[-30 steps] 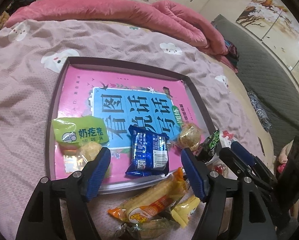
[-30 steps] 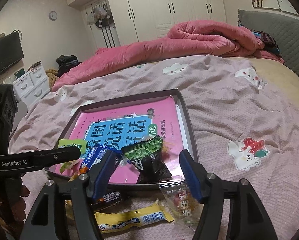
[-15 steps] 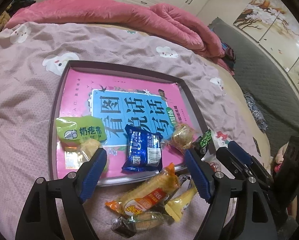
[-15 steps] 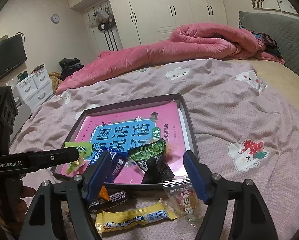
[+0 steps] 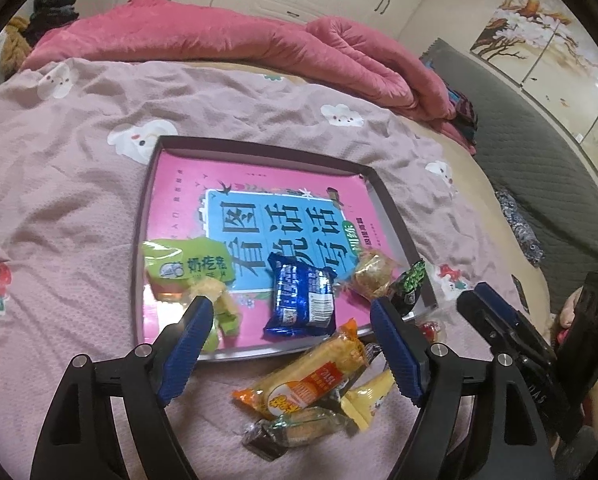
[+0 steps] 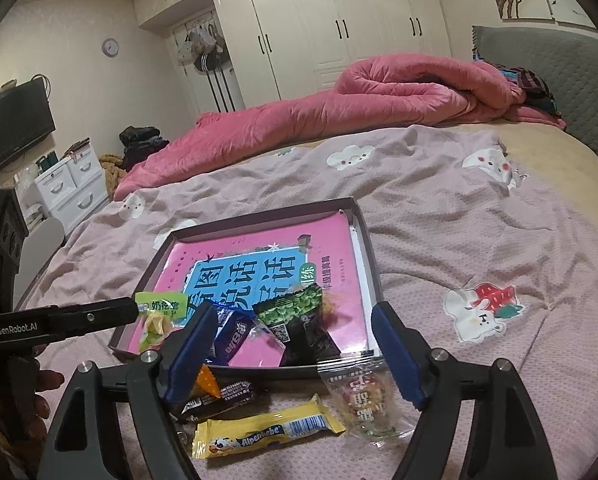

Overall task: Organize snacks
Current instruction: 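Withdraw both tools from the tray back toward the snack pile, then grasp the clear round-pastry bag with the left tool while the right tool grasps the yellow wafer bar, then lift the pastry bag with the left tool while the right tool lifts the yellow bar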

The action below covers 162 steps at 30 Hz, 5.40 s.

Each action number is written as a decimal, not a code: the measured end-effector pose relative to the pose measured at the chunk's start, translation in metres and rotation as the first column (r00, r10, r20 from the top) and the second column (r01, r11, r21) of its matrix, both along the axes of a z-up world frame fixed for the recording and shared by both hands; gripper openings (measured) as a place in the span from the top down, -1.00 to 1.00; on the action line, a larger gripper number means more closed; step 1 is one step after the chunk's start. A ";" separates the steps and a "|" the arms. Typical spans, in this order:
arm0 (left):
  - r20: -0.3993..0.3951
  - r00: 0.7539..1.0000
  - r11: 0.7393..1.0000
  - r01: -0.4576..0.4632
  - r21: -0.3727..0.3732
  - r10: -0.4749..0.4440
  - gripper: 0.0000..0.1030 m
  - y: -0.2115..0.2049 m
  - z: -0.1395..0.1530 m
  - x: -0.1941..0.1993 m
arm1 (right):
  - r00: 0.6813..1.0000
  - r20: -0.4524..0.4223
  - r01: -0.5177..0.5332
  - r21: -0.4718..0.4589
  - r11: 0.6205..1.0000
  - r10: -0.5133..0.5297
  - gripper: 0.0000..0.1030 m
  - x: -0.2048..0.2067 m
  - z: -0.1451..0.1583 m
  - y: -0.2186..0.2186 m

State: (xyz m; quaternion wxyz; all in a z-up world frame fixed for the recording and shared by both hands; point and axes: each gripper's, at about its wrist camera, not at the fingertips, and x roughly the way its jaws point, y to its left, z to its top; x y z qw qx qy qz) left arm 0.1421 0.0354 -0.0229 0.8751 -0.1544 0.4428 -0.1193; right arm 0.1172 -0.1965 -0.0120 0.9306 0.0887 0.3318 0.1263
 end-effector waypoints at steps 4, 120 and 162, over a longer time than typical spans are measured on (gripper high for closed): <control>0.004 1.000 1.000 -0.009 0.005 0.008 -0.59 0.005 0.002 -0.004 | 1.000 0.005 0.003 0.011 1.000 -0.003 -0.54 -0.004 0.003 -0.004; -0.083 0.974 0.926 0.228 0.300 -0.213 -0.16 -0.065 -0.065 -0.049 | 0.886 -0.459 0.124 0.373 0.919 0.067 0.50 0.013 -0.105 -0.003; -0.146 0.948 0.940 0.304 0.154 -0.283 0.54 -0.069 -0.072 -0.055 | 0.961 -0.245 -0.105 0.108 0.989 0.129 0.58 -0.030 -0.049 0.016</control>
